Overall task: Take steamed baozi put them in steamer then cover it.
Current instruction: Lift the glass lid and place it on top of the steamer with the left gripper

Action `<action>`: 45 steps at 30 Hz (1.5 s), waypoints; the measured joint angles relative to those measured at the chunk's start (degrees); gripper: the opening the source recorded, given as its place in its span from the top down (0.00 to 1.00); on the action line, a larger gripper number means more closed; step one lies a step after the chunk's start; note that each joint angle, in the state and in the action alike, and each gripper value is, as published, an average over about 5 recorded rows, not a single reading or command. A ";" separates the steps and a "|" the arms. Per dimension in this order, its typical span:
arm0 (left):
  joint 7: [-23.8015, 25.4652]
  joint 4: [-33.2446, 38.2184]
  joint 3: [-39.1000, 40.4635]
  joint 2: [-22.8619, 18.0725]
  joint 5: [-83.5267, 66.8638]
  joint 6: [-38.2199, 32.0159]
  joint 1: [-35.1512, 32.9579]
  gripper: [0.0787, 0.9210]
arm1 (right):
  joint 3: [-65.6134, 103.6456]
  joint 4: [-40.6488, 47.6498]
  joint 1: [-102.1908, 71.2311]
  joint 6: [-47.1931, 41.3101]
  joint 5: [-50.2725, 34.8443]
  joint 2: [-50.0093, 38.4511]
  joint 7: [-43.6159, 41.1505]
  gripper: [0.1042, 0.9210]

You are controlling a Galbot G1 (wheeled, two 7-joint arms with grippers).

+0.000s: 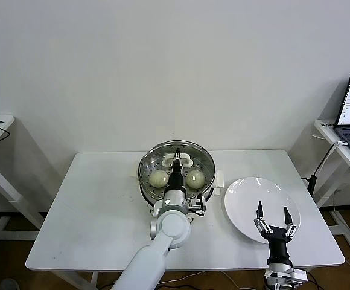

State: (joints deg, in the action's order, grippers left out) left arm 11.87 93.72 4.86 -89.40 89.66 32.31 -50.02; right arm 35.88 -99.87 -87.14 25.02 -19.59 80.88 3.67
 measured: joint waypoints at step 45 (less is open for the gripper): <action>-0.50 0.68 -1.56 0.45 0.79 -1.67 -2.04 0.79 | -0.78 0.92 0.12 1.14 1.47 -0.29 -0.29 0.12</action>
State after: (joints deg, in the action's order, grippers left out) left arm 11.38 94.40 3.30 -88.95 90.45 30.64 -52.06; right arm 35.11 -98.96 -87.02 26.15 -18.13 80.59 3.38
